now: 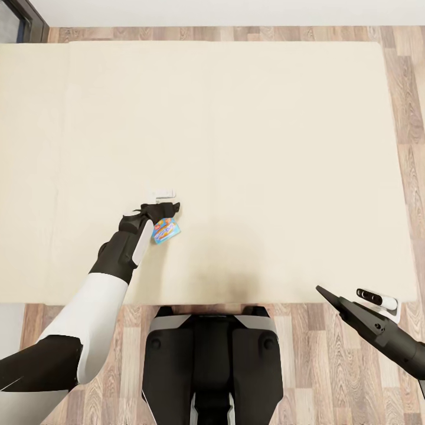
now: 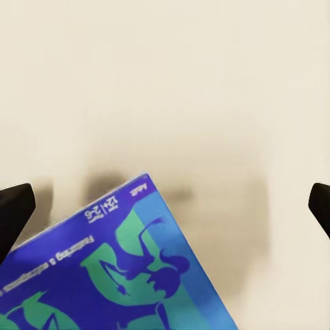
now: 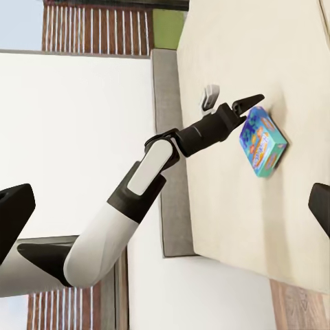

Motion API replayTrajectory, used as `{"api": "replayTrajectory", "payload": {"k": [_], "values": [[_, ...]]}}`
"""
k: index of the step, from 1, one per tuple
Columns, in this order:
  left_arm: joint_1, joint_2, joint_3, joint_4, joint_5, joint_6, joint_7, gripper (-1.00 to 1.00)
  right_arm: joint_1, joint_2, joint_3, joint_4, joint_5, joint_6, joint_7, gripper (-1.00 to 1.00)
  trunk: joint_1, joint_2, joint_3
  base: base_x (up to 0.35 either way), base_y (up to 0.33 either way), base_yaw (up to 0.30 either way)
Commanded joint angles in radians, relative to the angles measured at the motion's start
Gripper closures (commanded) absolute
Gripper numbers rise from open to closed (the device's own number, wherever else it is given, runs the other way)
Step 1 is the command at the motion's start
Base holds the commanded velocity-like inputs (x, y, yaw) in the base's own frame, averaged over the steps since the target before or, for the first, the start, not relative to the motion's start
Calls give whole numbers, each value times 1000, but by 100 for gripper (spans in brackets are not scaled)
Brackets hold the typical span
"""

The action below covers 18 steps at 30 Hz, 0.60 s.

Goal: Put all the toys in the child's room - the three board games (two on the bed and one on the table), the two jigsaw puzzles on the table, and the tennis ball on the table - inside the toy box on the table in the child's room.

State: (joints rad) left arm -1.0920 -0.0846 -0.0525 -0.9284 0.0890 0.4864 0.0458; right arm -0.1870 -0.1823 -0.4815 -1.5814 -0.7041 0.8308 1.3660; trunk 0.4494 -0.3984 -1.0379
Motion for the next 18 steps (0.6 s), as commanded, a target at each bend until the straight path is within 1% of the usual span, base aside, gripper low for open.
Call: {"api": "replayTrajectory", "payload": {"k": [1, 18], "values": [[0, 0, -1, -1, 9, 5, 5, -100, -1, 0, 0, 0, -3, 8, 1, -100, 1, -2, -1, 0, 0, 0], [0, 0, -1, -1, 10, 9, 3, -100, -1, 0, -1, 0, -3, 8, 1, -100, 1, -2, -2, 0, 0, 0]]}}
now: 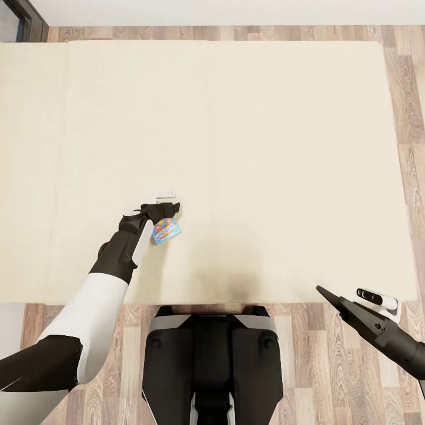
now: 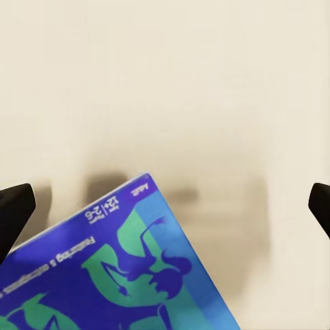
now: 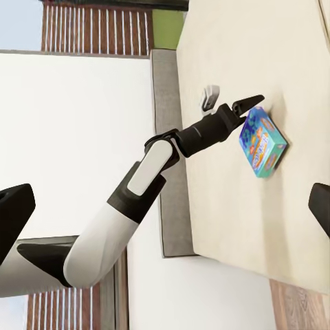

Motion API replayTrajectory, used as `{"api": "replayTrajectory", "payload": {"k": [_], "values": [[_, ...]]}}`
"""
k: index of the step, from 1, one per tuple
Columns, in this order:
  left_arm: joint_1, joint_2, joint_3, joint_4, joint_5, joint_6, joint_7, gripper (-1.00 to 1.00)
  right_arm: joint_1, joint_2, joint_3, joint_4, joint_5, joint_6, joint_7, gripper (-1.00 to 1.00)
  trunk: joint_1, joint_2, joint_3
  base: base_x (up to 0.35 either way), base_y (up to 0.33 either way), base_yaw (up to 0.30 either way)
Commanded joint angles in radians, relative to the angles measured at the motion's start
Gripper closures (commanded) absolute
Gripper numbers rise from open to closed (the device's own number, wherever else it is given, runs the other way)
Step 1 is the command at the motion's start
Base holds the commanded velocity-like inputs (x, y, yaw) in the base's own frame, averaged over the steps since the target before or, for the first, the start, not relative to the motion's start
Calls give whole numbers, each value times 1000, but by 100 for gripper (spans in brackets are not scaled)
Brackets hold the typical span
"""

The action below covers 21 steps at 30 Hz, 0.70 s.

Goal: Put all the toys in the child's room - the three board games (two on the bed and one on the table), the two jigsaw puzzles on the table, and the tennis ball on the table - inside the toy box on the table in the child's room.

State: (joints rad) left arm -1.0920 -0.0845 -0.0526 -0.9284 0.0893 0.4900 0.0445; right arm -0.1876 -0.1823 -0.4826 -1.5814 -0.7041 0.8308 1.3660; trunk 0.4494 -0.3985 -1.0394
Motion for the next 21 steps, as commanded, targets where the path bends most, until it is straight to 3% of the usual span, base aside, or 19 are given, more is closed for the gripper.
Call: {"api": "replayTrajectory", "payload": {"k": [1, 10, 21], "values": [[0, 0, -1, -1, 10, 7, 4, -100, 0, 0, 0, 0, -3, 8, 1, -100, 1, -2, -1, 0, 0, 0], [0, 1, 1, 2, 12, 21, 6, -100, 0, 0, -1, 0, -3, 8, 1, -100, 1, -2, -1, 0, 0, 0], [0, 2, 12, 5, 11, 107, 5, -100, 0, 0, 1, 0, -3, 8, 1, -100, 1, -2, -1, 0, 0, 0]]}}
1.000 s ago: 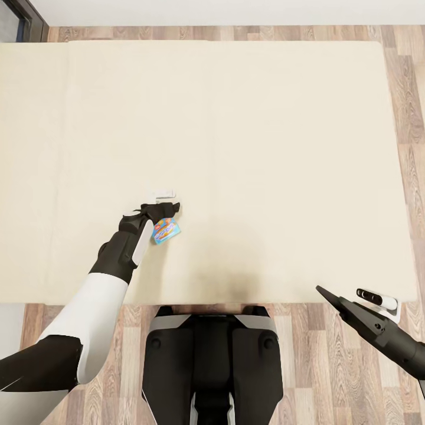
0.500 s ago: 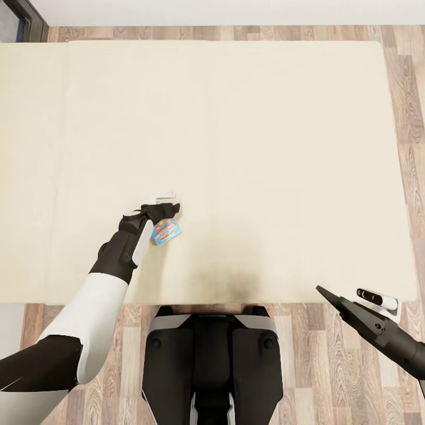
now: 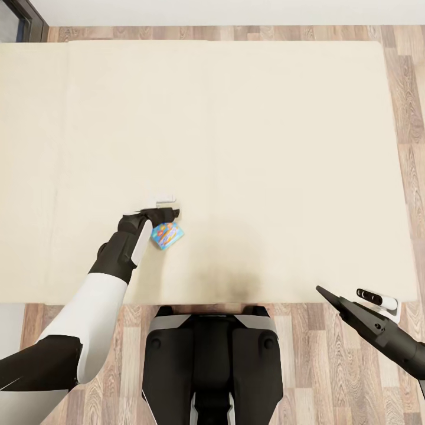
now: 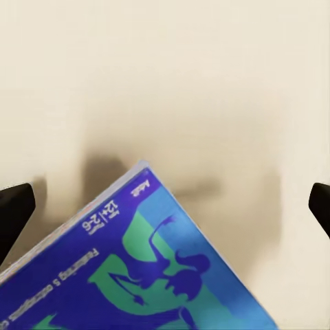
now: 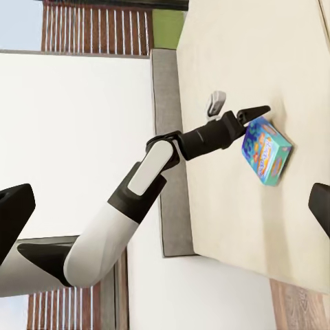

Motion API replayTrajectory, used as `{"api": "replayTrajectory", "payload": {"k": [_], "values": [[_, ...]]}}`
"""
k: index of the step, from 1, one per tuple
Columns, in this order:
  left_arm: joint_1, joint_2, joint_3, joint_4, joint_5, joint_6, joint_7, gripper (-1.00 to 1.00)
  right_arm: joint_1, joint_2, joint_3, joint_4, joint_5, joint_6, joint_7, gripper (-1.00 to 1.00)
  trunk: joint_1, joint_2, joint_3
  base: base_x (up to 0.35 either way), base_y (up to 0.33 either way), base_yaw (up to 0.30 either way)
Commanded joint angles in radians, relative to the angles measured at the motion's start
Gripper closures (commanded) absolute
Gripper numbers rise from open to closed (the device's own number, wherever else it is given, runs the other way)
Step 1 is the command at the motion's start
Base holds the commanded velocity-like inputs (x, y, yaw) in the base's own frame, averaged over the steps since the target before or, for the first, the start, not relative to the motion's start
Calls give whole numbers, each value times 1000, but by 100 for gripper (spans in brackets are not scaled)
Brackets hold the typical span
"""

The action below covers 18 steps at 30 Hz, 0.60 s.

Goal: Put all the toys in the child's room - the three board games (two on the bed and one on the table), the two jigsaw puzzles on the table, and the tennis ball on the table - inside the toy box on the table in the child's room.

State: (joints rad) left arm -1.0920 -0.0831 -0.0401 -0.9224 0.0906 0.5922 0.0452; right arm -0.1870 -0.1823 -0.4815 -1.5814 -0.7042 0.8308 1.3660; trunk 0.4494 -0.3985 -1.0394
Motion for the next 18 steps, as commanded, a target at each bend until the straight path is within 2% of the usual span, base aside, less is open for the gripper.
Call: {"api": "replayTrajectory", "payload": {"k": [1, 8, 18], "values": [[0, 0, 0, -1, 9, 11, 5, -100, 0, 0, 0, 0, -3, 8, 1, -100, 1, -2, -1, 0, 0, 0], [0, 0, 0, -1, 9, 38, 3, -100, 0, 0, -2, 0, -3, 8, 1, -100, 1, -2, -1, 0, 0, 0], [-2, 0, 3, -15, 9, 115, 3, -100, 0, 0, -1, 0, -2, 8, 1, -100, 1, -2, -1, 0, 0, 0]]}}
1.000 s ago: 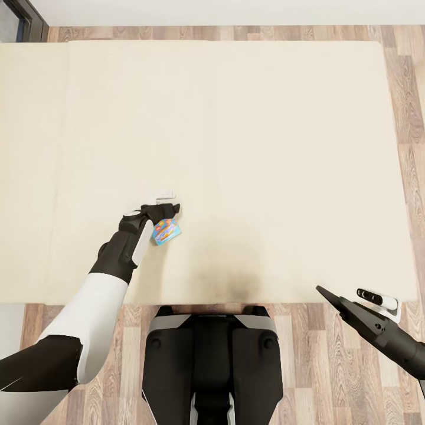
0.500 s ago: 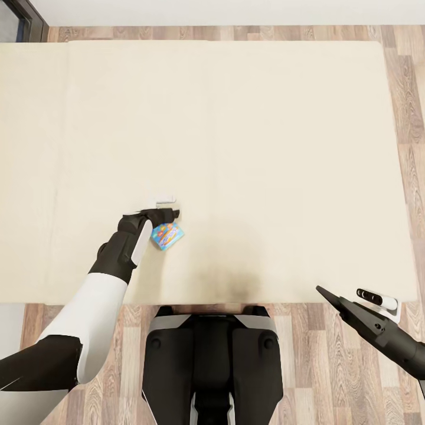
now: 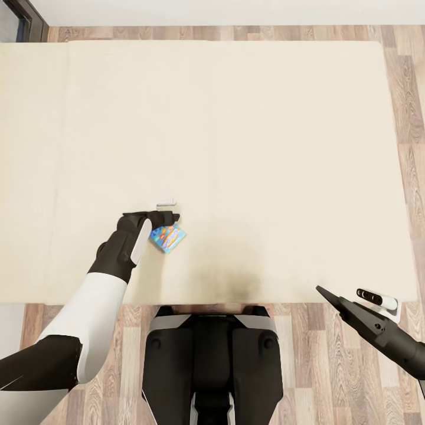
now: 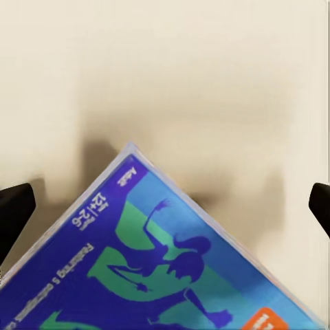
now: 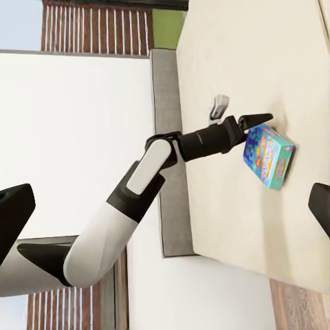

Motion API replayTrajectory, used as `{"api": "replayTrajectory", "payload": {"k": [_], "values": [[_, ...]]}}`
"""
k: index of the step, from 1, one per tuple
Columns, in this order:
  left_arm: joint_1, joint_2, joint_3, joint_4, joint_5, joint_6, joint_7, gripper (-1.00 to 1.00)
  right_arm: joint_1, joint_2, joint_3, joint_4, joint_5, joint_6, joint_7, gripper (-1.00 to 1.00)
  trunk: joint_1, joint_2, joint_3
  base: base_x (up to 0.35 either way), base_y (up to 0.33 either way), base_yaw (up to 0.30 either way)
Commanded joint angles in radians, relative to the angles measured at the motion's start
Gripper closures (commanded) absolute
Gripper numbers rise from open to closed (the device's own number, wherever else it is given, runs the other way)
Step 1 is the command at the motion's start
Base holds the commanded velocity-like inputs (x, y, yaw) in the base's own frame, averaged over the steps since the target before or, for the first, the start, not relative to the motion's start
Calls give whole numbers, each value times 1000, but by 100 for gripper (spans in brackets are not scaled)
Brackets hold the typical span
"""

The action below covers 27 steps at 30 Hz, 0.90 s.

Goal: Put all the toys in the child's room - the three board games (two on the bed and one on the table), the two jigsaw puzzles on the table, and the tennis ball on the table - inside the toy box on the table in the child's room.

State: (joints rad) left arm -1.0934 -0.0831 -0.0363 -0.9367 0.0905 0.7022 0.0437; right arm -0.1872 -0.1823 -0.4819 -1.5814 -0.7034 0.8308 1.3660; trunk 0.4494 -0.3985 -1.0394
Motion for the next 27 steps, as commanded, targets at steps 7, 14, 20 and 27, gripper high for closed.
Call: {"api": "replayTrajectory", "payload": {"k": [7, 14, 20, 27], "values": [[0, 1, -1, -14, 9, 10, 4, -100, 0, 0, 0, 0, -2, 8, 1, -100, 1, -2, -1, 0, 0, 0], [0, 1, 0, -36, 9, 27, 3, -100, 0, 0, -1, 0, -3, 8, 1, -100, 1, -2, -1, 0, 0, 0], [0, 2, 0, -41, 10, 39, 1, -100, 0, -1, -1, 0, -3, 8, 2, -100, 1, -2, -1, 0, 0, 0], [0, 1, -1, -42, 9, 45, 1, -100, 0, 0, -1, 0, -2, 7, 2, -100, 1, -2, 2, 0, 0, -15]]}}
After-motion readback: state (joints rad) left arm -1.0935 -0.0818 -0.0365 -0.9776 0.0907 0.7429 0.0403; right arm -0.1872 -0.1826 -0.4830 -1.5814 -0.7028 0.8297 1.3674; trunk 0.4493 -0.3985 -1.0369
